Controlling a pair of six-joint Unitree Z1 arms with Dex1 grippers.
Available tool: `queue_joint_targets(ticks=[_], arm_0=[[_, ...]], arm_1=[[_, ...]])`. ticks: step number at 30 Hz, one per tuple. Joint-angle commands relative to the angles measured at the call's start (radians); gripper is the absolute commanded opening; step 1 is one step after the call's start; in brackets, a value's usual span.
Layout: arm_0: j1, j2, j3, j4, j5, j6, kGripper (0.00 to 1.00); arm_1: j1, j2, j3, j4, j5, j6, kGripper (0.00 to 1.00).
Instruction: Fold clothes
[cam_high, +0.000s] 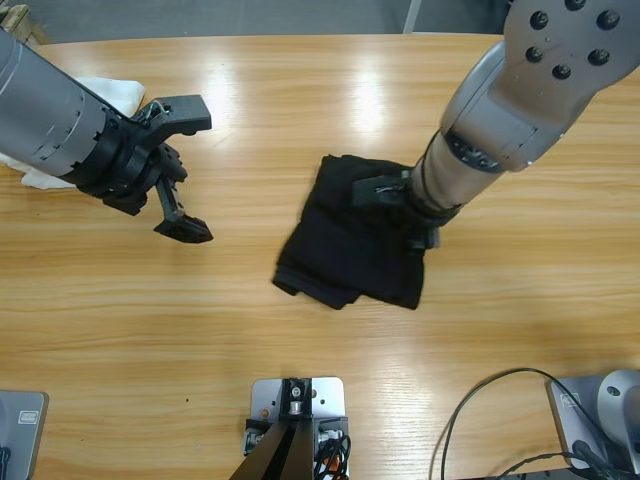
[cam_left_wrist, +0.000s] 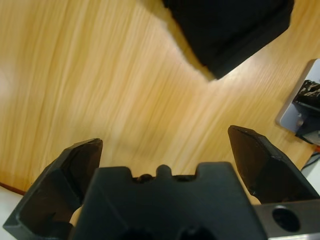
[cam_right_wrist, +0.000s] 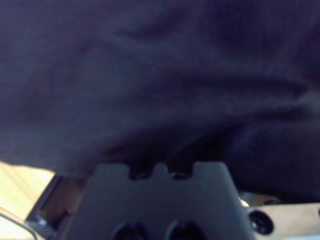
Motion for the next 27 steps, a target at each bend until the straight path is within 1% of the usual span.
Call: queue_joint_targets(ticks=[1,3,4,5,6,8,10,12,15,16,17,18,20,24,27], arm_0=[[0.009,-0.057,0.069,-0.012,-0.015,-0.035,1.0],[0.01,-0.061,0.078,-0.012,-0.016,-0.042,1.0],[0.01,-0.062,0.079,-0.013,-0.017,-0.046,1.0],[0.009,-0.063,0.081,-0.016,-0.019,-0.049,1.0],[0.009,-0.064,0.081,-0.019,-0.021,-0.055,1.0],[0.01,-0.072,0.081,-0.026,-0.022,-0.068,1.0],[0.01,-0.096,0.081,-0.035,-0.022,-0.083,1.0],[0.019,-0.131,0.086,-0.047,-0.022,-0.097,1.0],[0.051,-0.181,0.122,-0.096,-0.06,-0.13,1.0],[0.059,-0.191,0.139,-0.115,-0.077,-0.143,1.0],[0.061,-0.198,0.154,-0.135,-0.09,-0.155,1.0],[0.061,-0.199,0.169,-0.155,-0.104,-0.168,1.0],[0.05,-0.194,0.193,-0.193,-0.125,-0.19,1.0],[0.027,-0.191,0.218,-0.242,-0.125,-0.23,1.0],[0.018,-0.186,0.228,-0.259,-0.125,-0.24,1.0]], arm_1=[[0.071,-0.005,0.0,-0.06,0.064,0.019,0.837],[0.071,-0.026,-0.015,0.022,0.006,0.063,0.812],[0.071,-0.044,-0.022,0.069,-0.023,0.11,0.813],[0.071,-0.072,-0.031,0.111,-0.03,0.171,0.817],[0.071,-0.106,-0.056,0.168,-0.028,0.268,0.849],[0.071,-0.209,-0.138,0.317,-0.022,0.406,0.968],[0.071,-0.302,-0.211,0.397,-0.009,0.479,0.982],[0.071,-0.342,-0.269,0.414,0.036,0.503,0.982],[0.071,-0.285,-0.278,0.308,0.089,0.479,0.963],[0.071,-0.245,-0.277,0.28,0.113,0.471,0.889],[0.066,-0.203,-0.278,0.256,0.145,0.454,0.694],[0.051,-0.167,-0.272,0.234,0.172,0.418,0.542],[0.016,-0.126,-0.249,0.195,0.22,0.341,0.012],[-0.037,-0.097,-0.235,0.182,0.251,0.325,0.0],[-0.088,-0.052,-0.24,0.183,0.254,0.335,0.0]])
